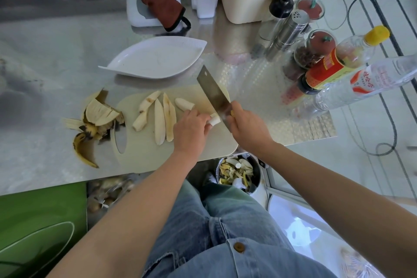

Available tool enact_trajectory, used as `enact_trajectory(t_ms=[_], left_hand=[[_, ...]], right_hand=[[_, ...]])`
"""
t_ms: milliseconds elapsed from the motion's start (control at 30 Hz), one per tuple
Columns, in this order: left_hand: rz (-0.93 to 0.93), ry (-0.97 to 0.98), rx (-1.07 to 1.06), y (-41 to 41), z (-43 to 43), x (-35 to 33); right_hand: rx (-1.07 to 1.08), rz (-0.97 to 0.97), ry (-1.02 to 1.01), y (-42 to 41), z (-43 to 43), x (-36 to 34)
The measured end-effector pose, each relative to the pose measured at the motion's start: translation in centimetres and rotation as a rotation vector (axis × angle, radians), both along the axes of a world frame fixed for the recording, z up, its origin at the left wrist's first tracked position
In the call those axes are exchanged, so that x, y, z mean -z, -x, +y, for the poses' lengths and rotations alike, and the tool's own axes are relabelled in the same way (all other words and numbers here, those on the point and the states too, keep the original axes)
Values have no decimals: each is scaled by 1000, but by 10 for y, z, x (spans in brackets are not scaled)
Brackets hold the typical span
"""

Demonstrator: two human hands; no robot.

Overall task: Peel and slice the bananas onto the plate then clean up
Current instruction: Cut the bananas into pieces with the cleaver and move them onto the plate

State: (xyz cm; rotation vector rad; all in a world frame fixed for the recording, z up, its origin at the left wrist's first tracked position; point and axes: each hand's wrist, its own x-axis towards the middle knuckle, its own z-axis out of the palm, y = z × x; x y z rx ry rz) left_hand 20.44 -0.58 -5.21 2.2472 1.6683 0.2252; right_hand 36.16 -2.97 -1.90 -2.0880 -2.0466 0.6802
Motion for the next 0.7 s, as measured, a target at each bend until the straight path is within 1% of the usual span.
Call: enact_trajectory(t_ms=[133, 467, 700], left_hand=[[-11, -8, 0, 0, -1, -2], [-8, 0, -9, 0, -1, -2], [-14, 4, 1, 2, -1, -1]], right_hand=[[-48, -43, 17, -1, -1, -5], [-44, -76, 94, 2, -4, -1], [-12, -24, 23, 1, 1, 1]])
